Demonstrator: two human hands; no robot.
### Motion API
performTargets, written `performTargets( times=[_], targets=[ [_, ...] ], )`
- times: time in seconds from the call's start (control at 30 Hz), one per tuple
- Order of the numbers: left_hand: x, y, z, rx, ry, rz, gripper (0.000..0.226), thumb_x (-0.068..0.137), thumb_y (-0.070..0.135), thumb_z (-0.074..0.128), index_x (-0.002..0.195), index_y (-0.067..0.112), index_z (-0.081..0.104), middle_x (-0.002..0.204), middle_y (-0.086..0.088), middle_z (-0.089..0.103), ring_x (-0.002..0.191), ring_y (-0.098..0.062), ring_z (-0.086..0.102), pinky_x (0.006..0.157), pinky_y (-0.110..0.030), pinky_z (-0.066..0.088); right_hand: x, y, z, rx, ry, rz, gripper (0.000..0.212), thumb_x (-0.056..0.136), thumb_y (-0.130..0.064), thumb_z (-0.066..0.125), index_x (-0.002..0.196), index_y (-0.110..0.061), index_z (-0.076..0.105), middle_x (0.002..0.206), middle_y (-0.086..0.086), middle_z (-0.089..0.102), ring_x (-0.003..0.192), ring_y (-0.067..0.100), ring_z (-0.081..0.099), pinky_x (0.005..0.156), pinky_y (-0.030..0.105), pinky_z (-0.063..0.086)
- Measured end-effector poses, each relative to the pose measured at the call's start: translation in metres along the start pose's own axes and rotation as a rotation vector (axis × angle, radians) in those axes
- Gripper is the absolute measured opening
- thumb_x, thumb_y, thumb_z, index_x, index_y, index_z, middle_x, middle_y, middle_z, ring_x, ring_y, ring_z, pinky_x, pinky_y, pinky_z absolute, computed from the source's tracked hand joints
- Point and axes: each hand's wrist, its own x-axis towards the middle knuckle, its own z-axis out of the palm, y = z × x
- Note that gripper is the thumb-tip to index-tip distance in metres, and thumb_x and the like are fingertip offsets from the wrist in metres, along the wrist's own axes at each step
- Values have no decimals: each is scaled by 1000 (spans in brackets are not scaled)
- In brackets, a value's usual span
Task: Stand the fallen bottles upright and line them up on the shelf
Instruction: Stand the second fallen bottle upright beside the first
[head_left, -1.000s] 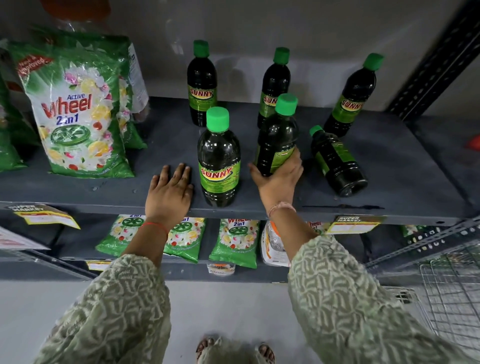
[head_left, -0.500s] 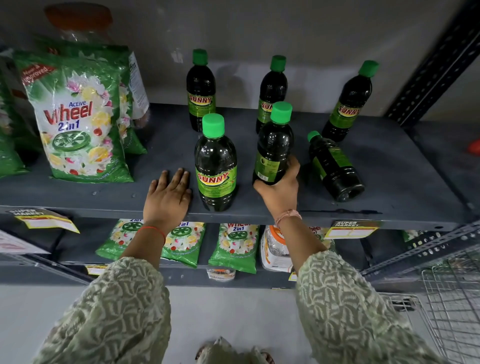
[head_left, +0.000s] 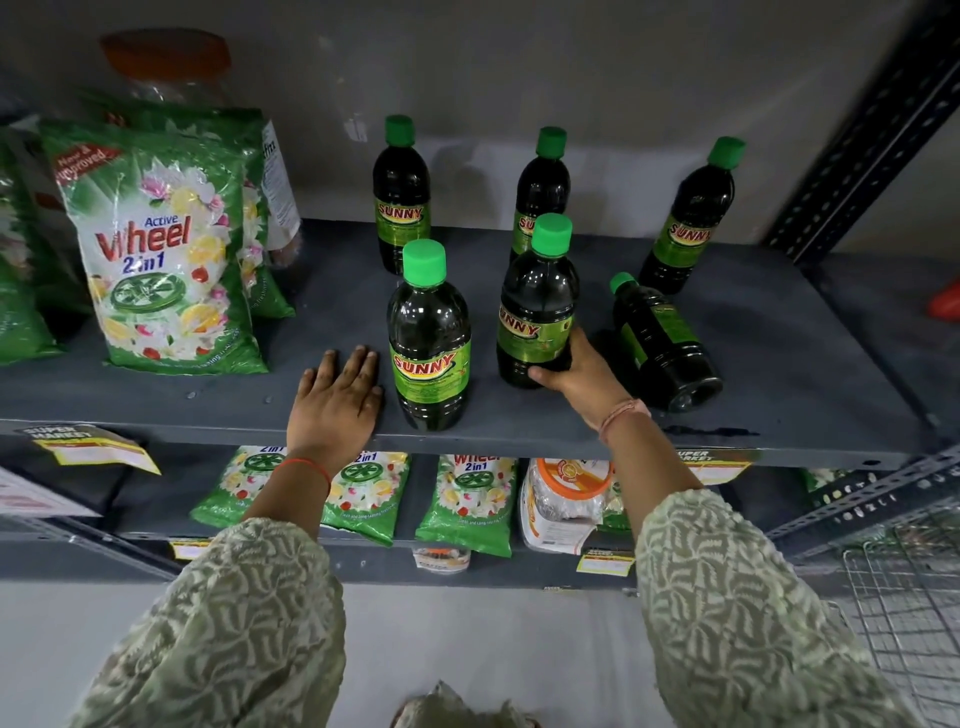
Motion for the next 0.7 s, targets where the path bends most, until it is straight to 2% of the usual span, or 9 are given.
performTargets(
  times=[0.07, 0.13, 0.23, 0.3, 0.37, 0.43, 0.53, 0.6, 0.7],
  targets=[
    [0, 0, 0, -8, -1, -1, 50, 96, 30, 23, 143, 20, 13, 157, 2, 11, 145, -26, 5, 118, -42, 7, 5, 2, -1, -48, -30, -16, 89, 67, -13, 76, 138, -17, 23, 143, 11, 32, 134, 24, 28, 113, 37, 22],
    [0, 0, 0, -8, -1, -1, 50, 96, 30, 23, 144, 20, 12, 157, 3, 10, 145, -26, 4, 118, -41, 6, 5, 1, 5, -99, 52, 0, 104, 57, -20, 84, 137, -17, 20, 143, 11, 25, 133, 23, 23, 114, 39, 20],
    [0, 0, 0, 0, -3, -3, 50, 96, 30, 23, 144, 21, 12, 157, 3, 10, 145, -25, 4, 118, -41, 6, 1, 4, 17, -61, 184, -9, 82, 49, -15, 87, 115, -15, 38, 127, 14, 47, 121, 27, 44, 104, 42, 38],
    [0, 0, 1, -2, 1, -2, 50, 96, 31, 23, 144, 21, 12, 157, 4, 11, 145, -25, 4, 118, -41, 7, -4, 5, 18, -39, 205, -16, 69, 54, -7, 83, 111, -12, 44, 118, 13, 57, 109, 22, 53, 92, 32, 43],
    [1, 0, 0, 0, 1, -1, 50, 96, 31, 22, 144, 21, 12, 157, 4, 11, 145, -25, 4, 118, -41, 7, -7, 5, 15, -40, 183, -13, 69, 62, -3, 78, 120, -9, 40, 117, 11, 59, 105, 16, 52, 89, 27, 39],
    [0, 0, 0, 5, -4, -2, 50, 96, 31, 22, 144, 21, 12, 157, 3, 10, 145, -26, 4, 118, -41, 7, -8, 7, 11, -10, 119, -24, 80, 65, -2, 76, 129, -13, 28, 119, 5, 54, 112, 17, 50, 93, 27, 37],
    [-1, 1, -2, 11, -2, 4, 50, 96, 30, 23, 144, 19, 12, 157, 2, 11, 145, -27, 5, 118, -42, 8, -7, 6, 16, 28, 119, -33, 104, 55, -10, 84, 135, -17, 17, 134, 5, 41, 124, 19, 41, 104, 32, 34],
    [0, 2, -3, 6, -6, 5, 50, 96, 30, 24, 144, 19, 13, 157, 2, 11, 145, -27, 5, 118, -42, 8, -6, 6, 23, 5, 219, -27, 98, 50, -15, 87, 128, -13, 27, 132, 12, 43, 123, 25, 43, 104, 35, 37],
    [2, 2, -2, -30, 4, 16, 51, 96, 28, 24, 144, 16, 14, 157, -1, 13, 145, -25, 6, 118, -40, 7, -9, 3, 28, -36, 286, -29, 78, 57, -12, 83, 120, -9, 37, 121, 15, 55, 114, 28, 52, 93, 30, 41]
  ],
)
